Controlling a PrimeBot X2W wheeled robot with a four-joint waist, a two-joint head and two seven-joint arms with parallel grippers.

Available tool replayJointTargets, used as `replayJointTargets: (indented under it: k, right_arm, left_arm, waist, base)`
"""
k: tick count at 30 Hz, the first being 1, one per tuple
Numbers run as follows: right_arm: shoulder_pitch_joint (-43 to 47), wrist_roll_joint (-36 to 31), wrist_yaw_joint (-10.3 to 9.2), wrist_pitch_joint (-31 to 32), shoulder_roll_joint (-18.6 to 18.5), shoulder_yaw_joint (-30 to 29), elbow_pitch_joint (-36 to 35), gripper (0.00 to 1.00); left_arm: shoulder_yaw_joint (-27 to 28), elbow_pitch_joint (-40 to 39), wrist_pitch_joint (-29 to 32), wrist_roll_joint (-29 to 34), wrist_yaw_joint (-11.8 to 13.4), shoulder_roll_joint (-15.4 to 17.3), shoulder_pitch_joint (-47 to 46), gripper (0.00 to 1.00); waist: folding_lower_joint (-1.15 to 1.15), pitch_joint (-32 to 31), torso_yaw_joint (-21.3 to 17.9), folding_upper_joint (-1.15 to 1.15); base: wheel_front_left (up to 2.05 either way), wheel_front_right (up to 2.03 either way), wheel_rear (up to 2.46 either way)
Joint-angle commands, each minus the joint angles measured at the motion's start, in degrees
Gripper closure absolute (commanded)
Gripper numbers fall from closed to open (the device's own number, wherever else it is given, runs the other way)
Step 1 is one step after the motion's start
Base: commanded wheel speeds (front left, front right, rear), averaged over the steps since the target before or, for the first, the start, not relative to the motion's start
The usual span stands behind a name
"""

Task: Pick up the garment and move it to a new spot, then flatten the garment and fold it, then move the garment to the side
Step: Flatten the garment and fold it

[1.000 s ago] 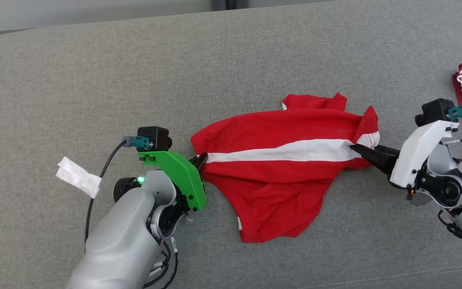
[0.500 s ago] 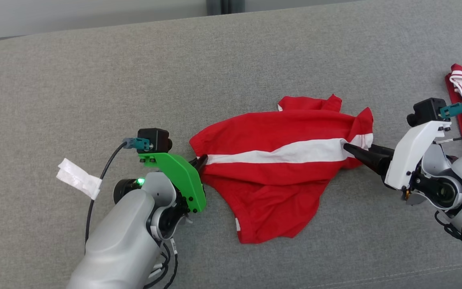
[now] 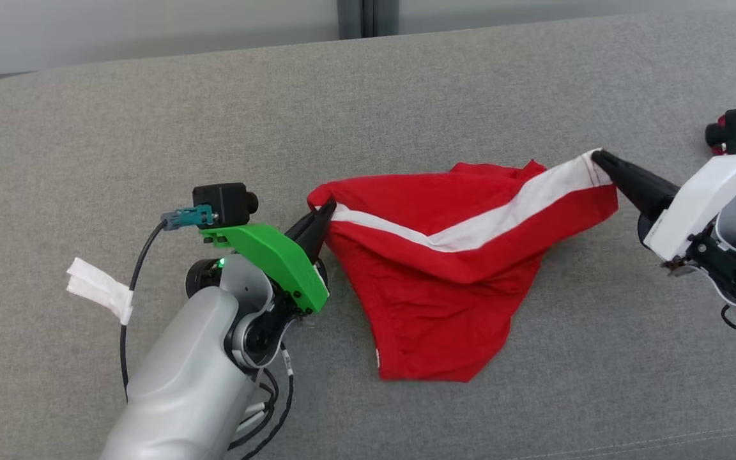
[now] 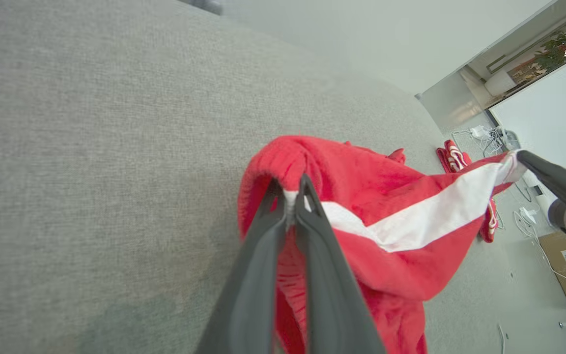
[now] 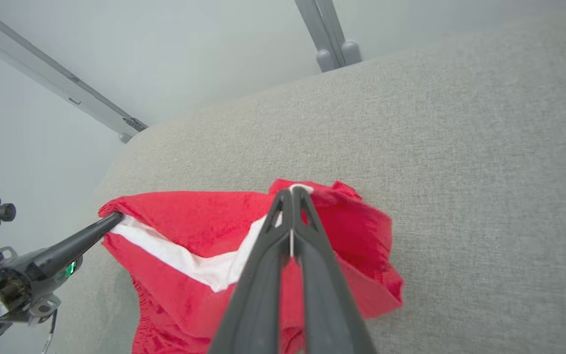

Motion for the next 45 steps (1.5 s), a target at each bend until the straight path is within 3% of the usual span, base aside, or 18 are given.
replayJointTargets:
  k: [1,10,13,19,23,30,34,38,41,45]
  right_arm:
    - [-0.6,-0.1,-0.01,-1.2,-1.0,-0.5,-1.1,1.00]
    - [0.2,-3.9,-0.01,-10.6,-5.3,-3.5,-7.5,1.00]
    - [-0.6,-4.9,-0.01,-10.8,-4.6,-3.3,-6.6,1.00]
    - [-8.0,-7.6,-0.01,-9.5,1.1,-2.7,0.0,1.00]
    - [-16.6,-10.6,-0.01,-10.4,6.3,-2.1,6.6,1.00]
    - [-33.4,-19.6,-0.01,-19.5,14.7,-4.4,20.2,1.00]
    - [-40.0,-26.7,-0.01,-20.6,16.9,-13.0,20.6,1.00]
    - [-37.1,-34.7,-0.01,-20.5,18.4,-22.3,14.0,1.00]
    - [-32.1,-36.8,-0.01,-20.5,16.6,-20.1,11.0,1.00]
    - [-22.6,-33.6,-0.02,-19.6,12.3,-13.0,8.7,1.00]
  left_arm:
    - [0.5,-0.9,-1.0,-0.1,-0.5,0.1,0.2,1.00]
    - [2.6,-8.6,-7.0,-1.3,-1.7,-0.7,-0.2,1.00]
    - [3.0,-10.0,-6.0,-2.0,-0.9,-0.4,-1.2,1.00]
    - [3.7,-9.1,-2.7,-2.2,-0.2,0.0,-7.5,1.00]
    - [5.5,-6.1,-4.3,-1.6,-0.6,-0.6,-15.2,1.00]
    - [8.6,1.0,-15.1,3.0,-1.8,-0.8,-30.6,1.00]
    - [8.6,2.3,-20.4,5.5,-2.8,-1.4,-36.7,1.00]
    - [10.2,0.2,-21.9,7.0,-3.3,-1.7,-37.4,1.00]
    - [9.2,-3.0,-21.8,9.3,-3.3,-2.3,-32.6,1.00]
    - [3.6,-5.0,-21.8,10.3,-3.4,-1.4,-24.3,1.00]
  waist:
    - [0.00,-1.0,-0.3,0.00]
    - [0.00,-4.0,-0.4,0.00]
    - [0.00,-3.7,-1.0,0.00]
    - [0.00,1.0,-3.0,0.00]
    - [0.00,5.2,-4.5,0.00]
    - [0.00,9.2,-7.1,0.00]
    - [0.00,10.1,-7.4,0.00]
    - [0.00,10.6,-6.7,0.00]
    - [0.00,10.6,-5.6,0.00]
    - [0.00,8.9,-4.4,0.00]
  base:
    - [0.00,0.00,0.00]
    - [0.00,0.00,0.00]
    - [0.00,0.00,0.00]
    - [0.00,0.00,0.00]
    - [0.00,0.00,0.00]
    - [0.00,0.00,0.00]
    - [0.00,0.00,0.00]
    - [0.00,0.00,0.00]
    - [0.00,0.00,0.00]
    - [0.00,0.00,0.00]
